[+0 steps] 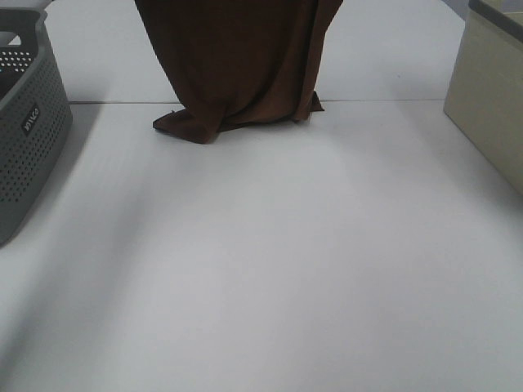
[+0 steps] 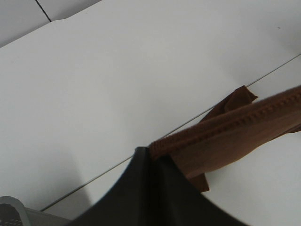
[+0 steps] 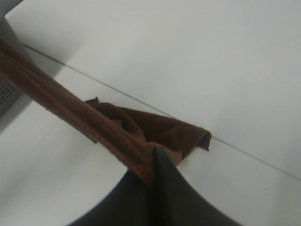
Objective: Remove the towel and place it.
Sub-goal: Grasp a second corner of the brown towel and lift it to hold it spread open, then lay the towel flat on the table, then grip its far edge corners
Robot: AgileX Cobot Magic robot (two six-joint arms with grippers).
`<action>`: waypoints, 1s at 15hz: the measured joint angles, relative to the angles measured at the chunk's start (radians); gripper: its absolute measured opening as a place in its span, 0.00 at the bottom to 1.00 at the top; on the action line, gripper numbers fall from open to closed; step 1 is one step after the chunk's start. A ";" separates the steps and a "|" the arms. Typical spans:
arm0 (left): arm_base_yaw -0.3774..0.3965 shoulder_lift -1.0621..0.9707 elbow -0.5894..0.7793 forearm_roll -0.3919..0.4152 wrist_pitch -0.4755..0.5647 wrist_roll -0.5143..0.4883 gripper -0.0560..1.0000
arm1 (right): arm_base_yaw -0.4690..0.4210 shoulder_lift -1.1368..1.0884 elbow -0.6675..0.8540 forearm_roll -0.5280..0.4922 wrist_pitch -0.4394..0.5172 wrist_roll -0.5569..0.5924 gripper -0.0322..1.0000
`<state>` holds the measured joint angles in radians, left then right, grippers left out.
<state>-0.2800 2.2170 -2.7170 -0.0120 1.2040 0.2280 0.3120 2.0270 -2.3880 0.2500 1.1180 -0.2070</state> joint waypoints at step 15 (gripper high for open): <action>-0.016 -0.713 0.924 -0.153 -0.013 0.027 0.05 | 0.021 -0.509 0.580 0.134 0.083 0.010 0.04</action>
<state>-0.2960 1.5040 -1.7930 -0.1650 1.1910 0.2550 0.3330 1.5180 -1.8080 0.3840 1.2010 -0.1970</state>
